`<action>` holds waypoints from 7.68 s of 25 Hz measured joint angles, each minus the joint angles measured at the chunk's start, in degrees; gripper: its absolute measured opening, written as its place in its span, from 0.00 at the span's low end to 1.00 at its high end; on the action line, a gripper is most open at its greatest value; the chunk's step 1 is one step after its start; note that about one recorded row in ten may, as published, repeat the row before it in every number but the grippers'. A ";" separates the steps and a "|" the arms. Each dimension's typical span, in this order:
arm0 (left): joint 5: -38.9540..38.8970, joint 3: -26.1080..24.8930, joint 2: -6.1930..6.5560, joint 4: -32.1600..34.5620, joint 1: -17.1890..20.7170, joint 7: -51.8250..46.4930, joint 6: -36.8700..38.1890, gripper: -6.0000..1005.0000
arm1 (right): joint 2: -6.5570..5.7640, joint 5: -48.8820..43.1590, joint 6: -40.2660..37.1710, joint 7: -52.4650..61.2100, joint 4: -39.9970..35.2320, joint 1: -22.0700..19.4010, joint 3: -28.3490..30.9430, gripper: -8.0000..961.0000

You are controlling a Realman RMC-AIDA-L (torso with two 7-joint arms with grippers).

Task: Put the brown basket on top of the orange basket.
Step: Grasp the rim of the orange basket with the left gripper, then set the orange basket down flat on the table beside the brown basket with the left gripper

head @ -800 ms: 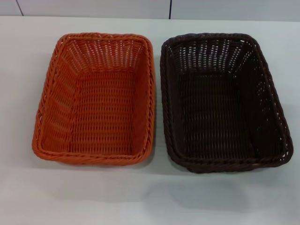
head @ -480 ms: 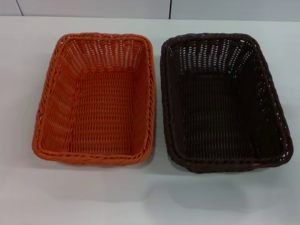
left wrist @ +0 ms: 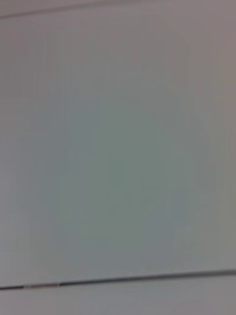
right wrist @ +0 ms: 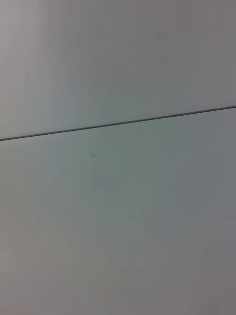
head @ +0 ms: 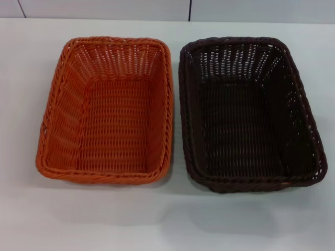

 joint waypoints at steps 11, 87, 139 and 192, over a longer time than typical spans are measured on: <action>6.68 -0.52 1.53 18.53 1.36 0.19 -25.90 0.81 | 0.00 0.04 -0.95 0.02 -0.24 -0.07 -0.50 0.86; 0.41 0.61 -1.59 51.07 -7.10 2.62 -103.12 0.71 | -0.34 0.19 -6.45 0.08 1.43 1.48 0.81 0.86; -7.00 -8.38 -1.23 39.28 -14.50 27.62 -100.74 0.26 | -0.42 0.18 -6.19 0.08 0.69 2.75 1.61 0.86; -25.86 -24.71 -1.83 11.96 -38.77 76.19 -109.23 0.37 | -0.40 0.09 -6.14 0.08 -0.14 1.77 1.38 0.86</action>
